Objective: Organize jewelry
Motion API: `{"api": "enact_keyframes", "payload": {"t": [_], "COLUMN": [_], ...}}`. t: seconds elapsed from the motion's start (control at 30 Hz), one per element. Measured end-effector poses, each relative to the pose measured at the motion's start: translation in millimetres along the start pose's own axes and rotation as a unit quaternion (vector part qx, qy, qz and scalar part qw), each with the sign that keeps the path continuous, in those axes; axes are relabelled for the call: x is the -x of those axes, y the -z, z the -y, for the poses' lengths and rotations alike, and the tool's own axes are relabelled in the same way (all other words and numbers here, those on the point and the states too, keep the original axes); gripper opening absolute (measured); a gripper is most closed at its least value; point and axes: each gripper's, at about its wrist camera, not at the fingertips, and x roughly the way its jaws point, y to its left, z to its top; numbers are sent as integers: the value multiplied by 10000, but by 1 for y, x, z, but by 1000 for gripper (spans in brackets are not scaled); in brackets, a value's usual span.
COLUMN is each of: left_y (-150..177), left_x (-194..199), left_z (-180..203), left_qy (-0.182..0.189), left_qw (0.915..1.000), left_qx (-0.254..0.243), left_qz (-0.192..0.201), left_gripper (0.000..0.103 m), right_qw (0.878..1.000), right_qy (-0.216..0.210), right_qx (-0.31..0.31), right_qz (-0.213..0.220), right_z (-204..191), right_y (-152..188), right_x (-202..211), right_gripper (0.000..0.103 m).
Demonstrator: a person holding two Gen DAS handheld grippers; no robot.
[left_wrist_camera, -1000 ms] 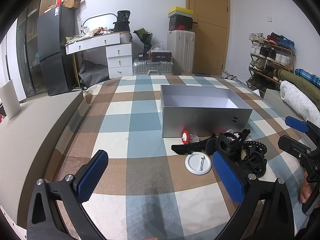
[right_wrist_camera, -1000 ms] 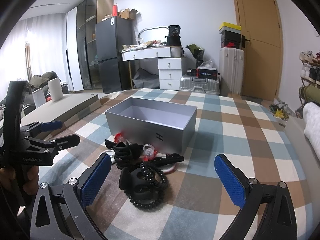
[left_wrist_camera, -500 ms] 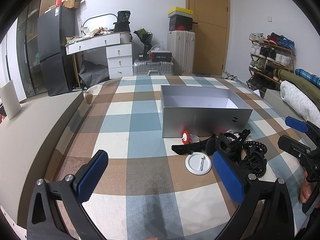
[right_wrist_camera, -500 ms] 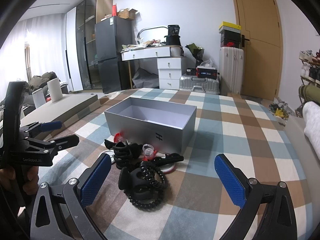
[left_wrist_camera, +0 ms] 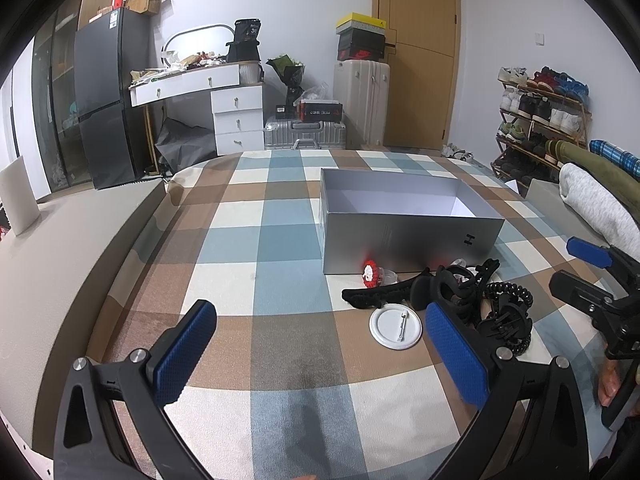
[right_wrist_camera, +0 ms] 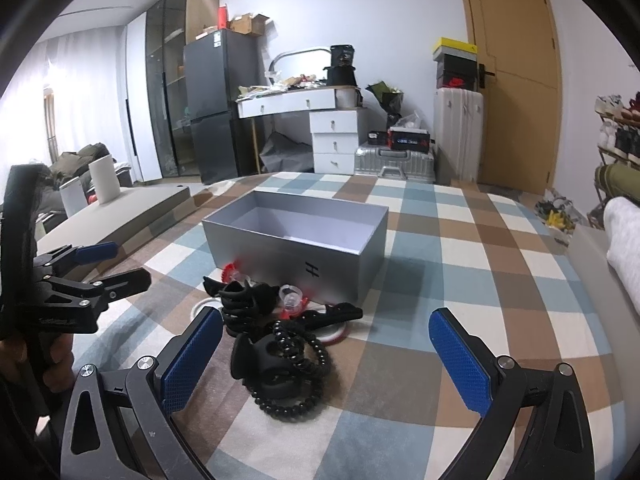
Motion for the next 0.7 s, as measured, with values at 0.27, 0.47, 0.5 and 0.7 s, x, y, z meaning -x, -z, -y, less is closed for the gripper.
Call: {"api": "enact_keyframes", "payload": {"t": [0.27, 0.47, 0.5, 0.7], "left_y": [-2, 1, 2, 3], "left_x": [-2, -5, -5, -2], "left_z": [-4, -4, -3, 4], "left_qy": [128, 264, 259, 338], "left_qw": [9998, 9991, 9991, 9988], "left_qx": [82, 173, 145, -5], "left_qz": [-127, -293, -297, -346], "left_gripper": [102, 102, 102, 102], "right_qw": [9995, 9968, 9965, 9908], "right_qy": [22, 78, 27, -499], "right_qx": [-155, -304, -360, -669], "right_qz": [-290, -731, -748, -1067], "right_z": [6, 6, 7, 9], "right_y": [1, 1, 1, 5], "right_x": [-11, -21, -21, -26], "right_gripper": [103, 103, 102, 86]}}
